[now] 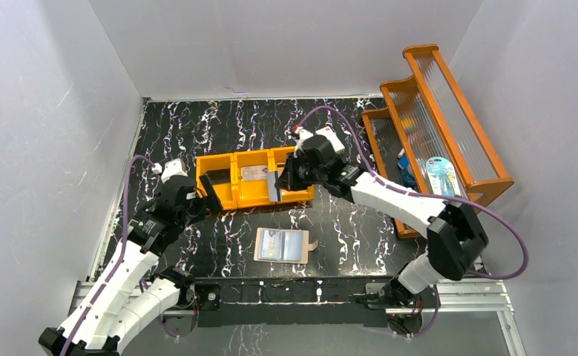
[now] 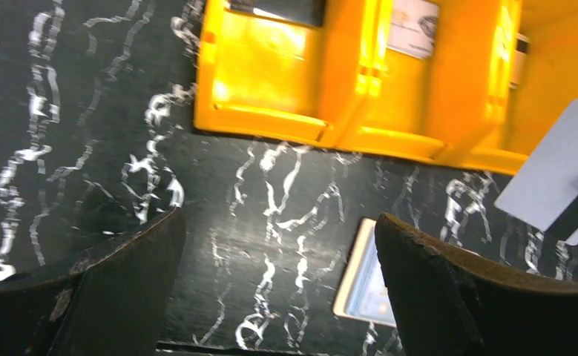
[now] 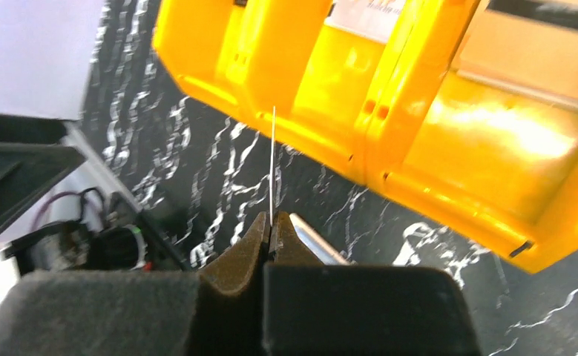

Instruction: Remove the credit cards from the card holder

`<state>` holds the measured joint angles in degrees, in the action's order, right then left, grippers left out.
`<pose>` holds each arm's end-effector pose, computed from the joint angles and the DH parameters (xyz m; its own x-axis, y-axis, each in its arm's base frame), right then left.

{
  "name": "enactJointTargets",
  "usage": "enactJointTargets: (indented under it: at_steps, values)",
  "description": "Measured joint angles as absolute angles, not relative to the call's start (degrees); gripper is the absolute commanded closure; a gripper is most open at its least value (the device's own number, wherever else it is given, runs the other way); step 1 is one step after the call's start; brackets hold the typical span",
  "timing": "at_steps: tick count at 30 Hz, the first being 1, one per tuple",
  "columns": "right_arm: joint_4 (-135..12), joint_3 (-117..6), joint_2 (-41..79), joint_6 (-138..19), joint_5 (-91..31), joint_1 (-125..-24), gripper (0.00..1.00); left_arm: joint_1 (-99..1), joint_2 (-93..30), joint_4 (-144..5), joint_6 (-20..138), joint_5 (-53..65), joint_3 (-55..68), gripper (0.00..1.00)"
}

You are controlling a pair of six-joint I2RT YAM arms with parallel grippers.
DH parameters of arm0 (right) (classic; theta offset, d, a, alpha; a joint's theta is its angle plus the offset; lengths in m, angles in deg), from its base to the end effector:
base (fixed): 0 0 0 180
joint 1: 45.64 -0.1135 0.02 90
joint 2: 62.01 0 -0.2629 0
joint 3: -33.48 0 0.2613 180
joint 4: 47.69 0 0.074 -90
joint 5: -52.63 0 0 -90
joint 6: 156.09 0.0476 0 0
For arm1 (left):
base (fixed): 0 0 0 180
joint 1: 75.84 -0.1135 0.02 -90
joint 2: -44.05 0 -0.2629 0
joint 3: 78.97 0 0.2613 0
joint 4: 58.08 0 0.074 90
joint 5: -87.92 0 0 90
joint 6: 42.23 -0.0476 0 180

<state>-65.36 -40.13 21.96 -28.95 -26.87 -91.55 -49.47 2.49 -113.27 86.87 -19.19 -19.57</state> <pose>0.2415 0.2618 0.2712 -0.7546 0.0742 -0.6520 -0.4548 0.6571 0.6012 0.1559 -0.0616 0.2955 -0.5574 -0.3964 -0.7295 -0.1760 0.9151 -0.3628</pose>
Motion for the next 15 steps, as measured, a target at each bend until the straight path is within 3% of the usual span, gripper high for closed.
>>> enactJointTargets:
  at_steps: [8,15]
  values:
    - [-73.04,-55.37,32.6,-42.87,-39.3,-96.25,1.0,-49.47,2.6,-113.13,82.95,-29.2,-20.25,0.02]
    - [-70.87,-60.17,38.52,-59.77,-46.32,-100.58,1.0,-49.47,4.66,-112.98,80.7,-33.06,-20.25,0.02]
